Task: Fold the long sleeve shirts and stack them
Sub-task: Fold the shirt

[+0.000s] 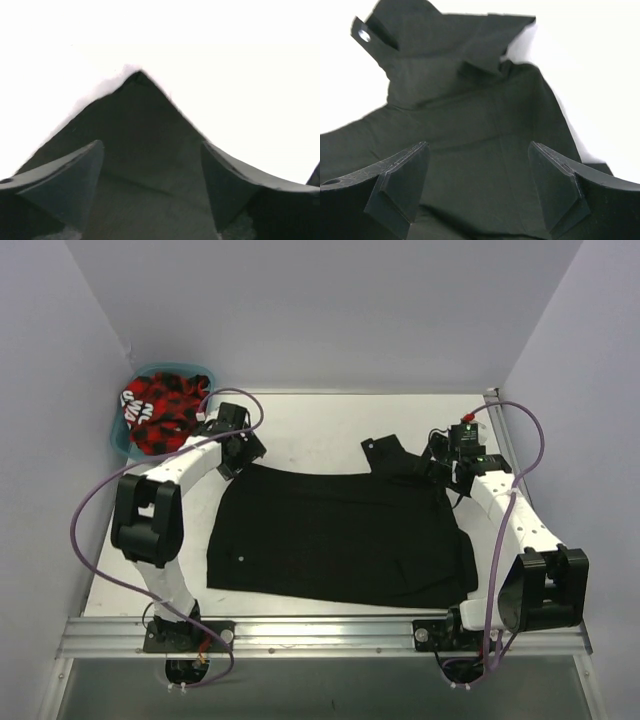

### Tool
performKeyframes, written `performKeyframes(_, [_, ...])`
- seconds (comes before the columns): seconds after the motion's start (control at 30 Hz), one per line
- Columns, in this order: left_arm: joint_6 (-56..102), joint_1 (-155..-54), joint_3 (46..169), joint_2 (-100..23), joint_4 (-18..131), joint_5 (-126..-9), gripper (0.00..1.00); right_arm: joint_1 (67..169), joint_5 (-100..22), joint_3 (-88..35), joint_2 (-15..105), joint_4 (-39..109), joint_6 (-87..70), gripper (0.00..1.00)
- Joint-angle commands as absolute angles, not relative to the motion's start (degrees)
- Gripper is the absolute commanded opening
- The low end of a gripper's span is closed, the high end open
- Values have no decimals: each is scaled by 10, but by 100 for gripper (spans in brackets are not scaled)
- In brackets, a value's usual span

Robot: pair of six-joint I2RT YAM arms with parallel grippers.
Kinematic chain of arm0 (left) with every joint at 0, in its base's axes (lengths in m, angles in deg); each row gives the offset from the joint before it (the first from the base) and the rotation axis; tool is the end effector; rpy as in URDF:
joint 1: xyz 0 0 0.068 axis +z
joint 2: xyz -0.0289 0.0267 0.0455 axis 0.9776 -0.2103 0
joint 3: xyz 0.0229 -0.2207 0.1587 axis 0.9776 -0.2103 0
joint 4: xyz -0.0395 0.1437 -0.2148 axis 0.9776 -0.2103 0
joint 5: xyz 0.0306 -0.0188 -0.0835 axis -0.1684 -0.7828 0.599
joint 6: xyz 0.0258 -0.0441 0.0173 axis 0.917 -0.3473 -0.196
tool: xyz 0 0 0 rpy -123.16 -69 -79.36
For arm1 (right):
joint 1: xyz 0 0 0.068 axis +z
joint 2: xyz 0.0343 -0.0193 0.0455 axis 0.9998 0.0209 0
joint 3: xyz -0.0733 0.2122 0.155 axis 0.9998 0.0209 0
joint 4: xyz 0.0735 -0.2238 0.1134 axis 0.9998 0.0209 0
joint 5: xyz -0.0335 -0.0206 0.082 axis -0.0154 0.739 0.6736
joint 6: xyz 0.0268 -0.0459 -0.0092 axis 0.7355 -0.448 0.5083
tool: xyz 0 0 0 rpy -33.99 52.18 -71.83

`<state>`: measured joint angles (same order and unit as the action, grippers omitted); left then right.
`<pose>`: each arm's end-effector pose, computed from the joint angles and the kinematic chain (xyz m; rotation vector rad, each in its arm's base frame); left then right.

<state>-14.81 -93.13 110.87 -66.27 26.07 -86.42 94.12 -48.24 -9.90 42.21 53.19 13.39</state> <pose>0.3741 -0.0953 0.2198 -0.8121 2.4059 -0.2142 0.3022 0.0270 0.2801 0.4668 2.1975 0.2877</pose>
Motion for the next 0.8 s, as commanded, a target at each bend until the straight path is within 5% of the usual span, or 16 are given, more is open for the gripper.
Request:
performKeyframes(0.0, [-189, -930, 1176, -705, 220, -888, 85, 941, -494, -79, 404, 550, 138, 82])
performKeyframes(0.77, [-228, -934, 1342, -905, 131, -960, 57, 948, -471, -36, 402, 515, 133, 80])
